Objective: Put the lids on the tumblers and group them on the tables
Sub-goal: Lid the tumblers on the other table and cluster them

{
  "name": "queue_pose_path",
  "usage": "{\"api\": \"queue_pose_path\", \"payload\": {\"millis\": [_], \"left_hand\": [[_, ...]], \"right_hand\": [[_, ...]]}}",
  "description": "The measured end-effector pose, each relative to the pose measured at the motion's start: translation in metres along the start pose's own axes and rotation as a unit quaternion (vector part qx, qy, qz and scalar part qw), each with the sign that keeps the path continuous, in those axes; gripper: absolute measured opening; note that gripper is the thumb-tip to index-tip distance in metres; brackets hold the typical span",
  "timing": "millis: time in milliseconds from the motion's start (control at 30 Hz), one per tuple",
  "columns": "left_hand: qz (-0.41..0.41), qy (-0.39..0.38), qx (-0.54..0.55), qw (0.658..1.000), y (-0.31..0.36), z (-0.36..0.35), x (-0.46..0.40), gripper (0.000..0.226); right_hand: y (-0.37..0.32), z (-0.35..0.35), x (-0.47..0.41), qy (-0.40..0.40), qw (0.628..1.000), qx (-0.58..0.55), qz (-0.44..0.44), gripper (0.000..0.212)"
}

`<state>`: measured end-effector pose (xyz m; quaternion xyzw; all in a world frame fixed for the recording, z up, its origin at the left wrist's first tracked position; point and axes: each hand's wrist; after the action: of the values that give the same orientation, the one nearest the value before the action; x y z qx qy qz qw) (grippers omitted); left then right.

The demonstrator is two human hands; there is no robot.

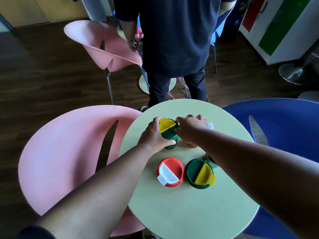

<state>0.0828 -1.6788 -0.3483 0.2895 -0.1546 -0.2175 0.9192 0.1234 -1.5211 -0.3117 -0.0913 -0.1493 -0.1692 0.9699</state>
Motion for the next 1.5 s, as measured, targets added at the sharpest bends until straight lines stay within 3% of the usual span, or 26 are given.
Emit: {"api": "queue_pose_path", "payload": {"millis": [200,567,667,733,833,967,1200,1333,1500], "left_hand": [[0.006,0.001,-0.006,1.0,0.006,-0.008,0.02,0.105],[0.005,-0.045,-0.038,0.998,0.01,-0.003,0.022,0.106],[-0.04,-0.05,-0.077,0.995,0.01,0.002,0.02,0.106],[-0.087,-0.066,-0.109,0.988,0.01,0.005,0.015,0.107],[-0.113,-0.109,-0.133,0.979,0.011,0.009,0.006,0.106],[-0.097,-0.11,-0.103,0.984,0.012,0.007,0.002,0.101],[-0.077,-0.029,-0.113,0.99,0.017,-0.007,0.008,0.097],[-0.08,-0.032,-0.119,0.989,0.019,-0.009,0.008,0.095],[-0.091,-0.051,-0.116,0.988,0.02,-0.009,0.009,0.095]], "right_hand": [[0.002,-0.003,0.015,-0.002,0.999,0.039,0.02,0.033],[0.01,-0.005,0.021,0.011,0.999,0.004,0.04,0.043],[0.023,0.0,0.02,0.056,0.998,-0.027,0.031,0.058],[0.036,0.004,0.019,0.057,0.998,-0.026,-0.019,0.072],[0.052,0.006,0.02,-0.003,0.994,-0.034,-0.102,0.094],[0.057,-0.004,0.017,-0.056,0.988,-0.066,-0.127,0.105],[0.061,-0.008,0.01,-0.06,0.993,-0.083,-0.065,0.099],[0.071,-0.002,0.011,-0.095,0.994,-0.047,0.012,0.1],[0.075,-0.001,0.011,-0.113,0.993,0.001,0.045,0.109]]}}
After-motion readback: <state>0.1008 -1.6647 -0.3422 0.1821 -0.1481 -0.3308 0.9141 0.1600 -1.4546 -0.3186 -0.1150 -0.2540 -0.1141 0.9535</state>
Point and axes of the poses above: each hand's wrist, its own x-axis away from the middle knuckle, its own z-axis out of the back of the hand, y = z × x, and after that the axes turned 6 degrees about -z, right-handed
